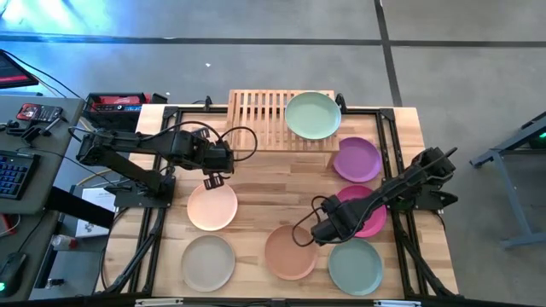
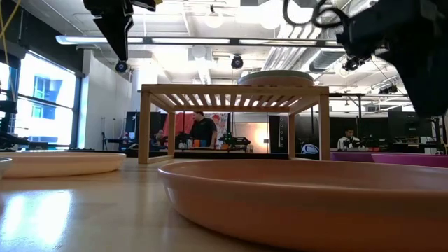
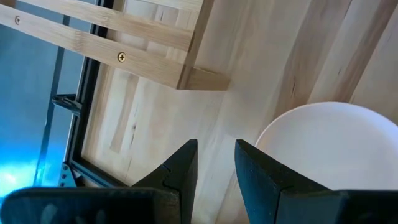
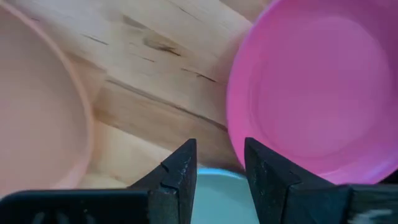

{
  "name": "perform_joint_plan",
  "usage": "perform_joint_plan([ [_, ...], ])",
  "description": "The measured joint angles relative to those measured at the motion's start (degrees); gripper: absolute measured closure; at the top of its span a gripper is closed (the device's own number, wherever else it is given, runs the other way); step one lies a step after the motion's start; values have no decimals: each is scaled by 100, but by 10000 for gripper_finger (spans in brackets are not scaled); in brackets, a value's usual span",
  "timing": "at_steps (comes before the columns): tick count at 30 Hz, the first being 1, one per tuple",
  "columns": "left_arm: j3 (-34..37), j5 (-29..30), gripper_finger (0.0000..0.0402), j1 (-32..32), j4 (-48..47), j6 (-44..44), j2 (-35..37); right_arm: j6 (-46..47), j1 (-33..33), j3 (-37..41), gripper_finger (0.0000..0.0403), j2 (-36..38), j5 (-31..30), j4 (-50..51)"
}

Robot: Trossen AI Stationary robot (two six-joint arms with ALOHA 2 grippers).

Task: Place and stack plates onto a shelf
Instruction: Stack the pink plate on the light green plate on the shelf

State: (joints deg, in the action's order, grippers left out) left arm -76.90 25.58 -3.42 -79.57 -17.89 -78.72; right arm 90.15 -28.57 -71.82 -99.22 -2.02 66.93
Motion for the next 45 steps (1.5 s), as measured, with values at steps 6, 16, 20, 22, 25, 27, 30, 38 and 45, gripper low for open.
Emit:
perform_joint_plan([
  [6, 0, 0, 306, 0, 25, -2, 0, -11, 2, 505, 293, 0, 49, -442],
  [16, 0, 0, 306, 0, 33, -7, 0, -15, 2, 1053, 293, 0, 143, -1076],
  [20, 0, 2, 306, 0, 35, -7, 0, -9, 2, 1275, 293, -2, 255, -1342],
  [22, 0, 2, 306, 0, 37, -4, 0, -14, 2, 1297, 293, -2, 251, -1305],
  [25, 0, 2, 306, 0, 37, -4, 0, -15, 7, 1385, 293, -2, 249, -1321],
  [27, 0, 2, 306, 0, 37, -4, 0, -15, 8, 1483, 293, -2, 294, -1372],
  [30, 0, 2, 306, 0, 37, -4, 0, -14, 6, 1533, 296, -4, 431, -1405],
  [38, 0, 2, 306, 0, 39, -2, 0, -49, 8, 1525, 389, 0, 548, -1593],
  [45, 0, 4, 306, 0, 40, -1, 0, -86, 6, 1091, 397, 0, 564, -1247],
])
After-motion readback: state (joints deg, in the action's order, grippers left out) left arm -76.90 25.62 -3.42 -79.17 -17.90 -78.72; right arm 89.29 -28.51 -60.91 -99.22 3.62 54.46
